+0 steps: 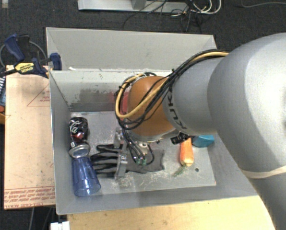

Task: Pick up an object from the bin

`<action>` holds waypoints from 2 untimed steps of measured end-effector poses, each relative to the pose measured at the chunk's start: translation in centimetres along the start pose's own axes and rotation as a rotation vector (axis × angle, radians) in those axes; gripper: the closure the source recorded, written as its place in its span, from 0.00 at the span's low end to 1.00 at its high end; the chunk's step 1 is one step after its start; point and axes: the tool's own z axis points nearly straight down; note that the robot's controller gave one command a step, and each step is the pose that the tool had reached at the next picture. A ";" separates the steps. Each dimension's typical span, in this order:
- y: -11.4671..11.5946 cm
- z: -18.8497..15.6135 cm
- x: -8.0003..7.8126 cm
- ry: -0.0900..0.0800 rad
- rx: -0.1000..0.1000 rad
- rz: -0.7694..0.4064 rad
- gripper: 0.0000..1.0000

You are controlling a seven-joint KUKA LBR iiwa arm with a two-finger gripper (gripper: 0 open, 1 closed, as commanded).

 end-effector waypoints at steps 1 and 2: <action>1.9 -0.4 2.1 -0.008 -0.004 0.018 0.00; 0.2 -0.3 -0.3 -0.010 -0.006 0.002 1.00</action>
Offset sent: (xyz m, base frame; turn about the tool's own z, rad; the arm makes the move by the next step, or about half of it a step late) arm 0.0000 0.0000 0.0000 0.0000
